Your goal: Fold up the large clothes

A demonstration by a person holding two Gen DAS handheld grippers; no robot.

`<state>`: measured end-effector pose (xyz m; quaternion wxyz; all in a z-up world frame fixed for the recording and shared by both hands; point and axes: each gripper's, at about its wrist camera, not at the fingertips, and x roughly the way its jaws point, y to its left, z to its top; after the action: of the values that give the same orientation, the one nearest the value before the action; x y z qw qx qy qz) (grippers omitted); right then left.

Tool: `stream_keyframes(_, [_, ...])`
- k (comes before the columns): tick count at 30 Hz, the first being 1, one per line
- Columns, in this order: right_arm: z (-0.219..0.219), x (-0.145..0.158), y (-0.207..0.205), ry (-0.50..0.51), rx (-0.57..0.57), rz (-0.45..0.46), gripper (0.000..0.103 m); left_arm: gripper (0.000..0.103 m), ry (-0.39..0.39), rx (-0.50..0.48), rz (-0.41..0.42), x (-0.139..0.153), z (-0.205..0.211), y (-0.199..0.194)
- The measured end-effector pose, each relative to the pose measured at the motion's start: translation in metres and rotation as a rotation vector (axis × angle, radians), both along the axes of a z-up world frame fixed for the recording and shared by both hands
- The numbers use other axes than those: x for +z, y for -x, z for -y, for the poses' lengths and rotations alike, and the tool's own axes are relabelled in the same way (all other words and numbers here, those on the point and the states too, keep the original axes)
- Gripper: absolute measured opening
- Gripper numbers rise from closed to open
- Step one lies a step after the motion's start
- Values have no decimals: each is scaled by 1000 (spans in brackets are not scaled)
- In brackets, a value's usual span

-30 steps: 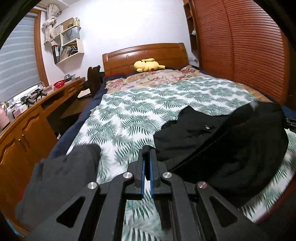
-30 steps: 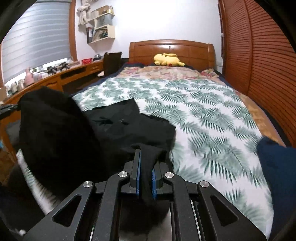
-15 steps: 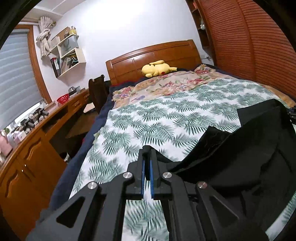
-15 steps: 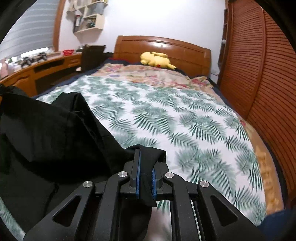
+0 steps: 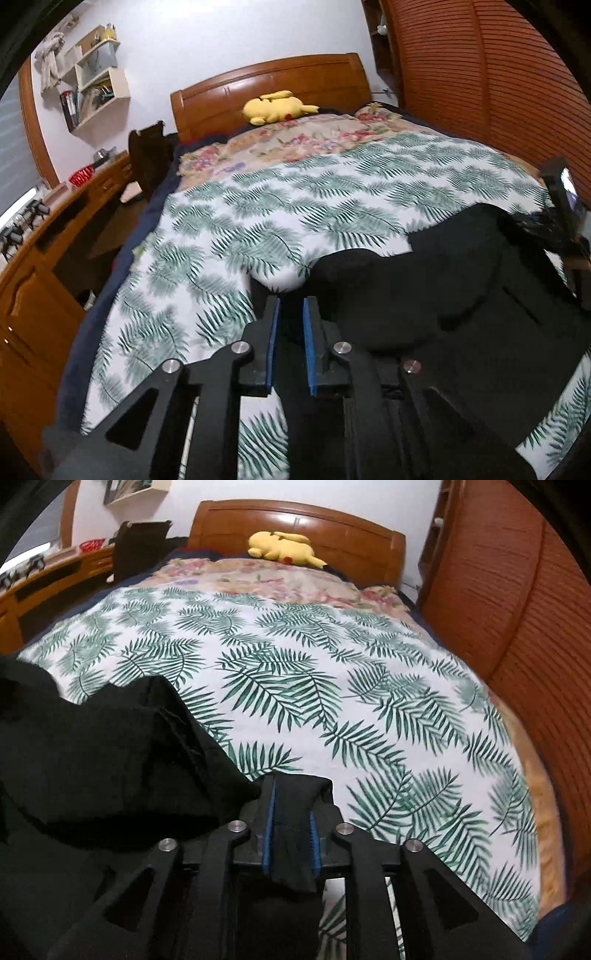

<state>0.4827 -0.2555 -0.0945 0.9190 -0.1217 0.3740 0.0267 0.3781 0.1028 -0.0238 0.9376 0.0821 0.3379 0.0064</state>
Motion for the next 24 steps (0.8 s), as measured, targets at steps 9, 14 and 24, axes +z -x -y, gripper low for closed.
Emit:
stream_keyframes(9, [9, 14, 22, -31, 5, 7, 79, 22, 110, -48, -50, -24, 13, 68])
stream_keyframes(14, [5, 4, 32, -52, 51, -52, 79, 24, 132, -71, -73, -34, 26, 102])
stream_keyframes(24, [15, -22, 37, -66, 18, -149, 68, 26, 150, -86, -93, -60, 40, 122])
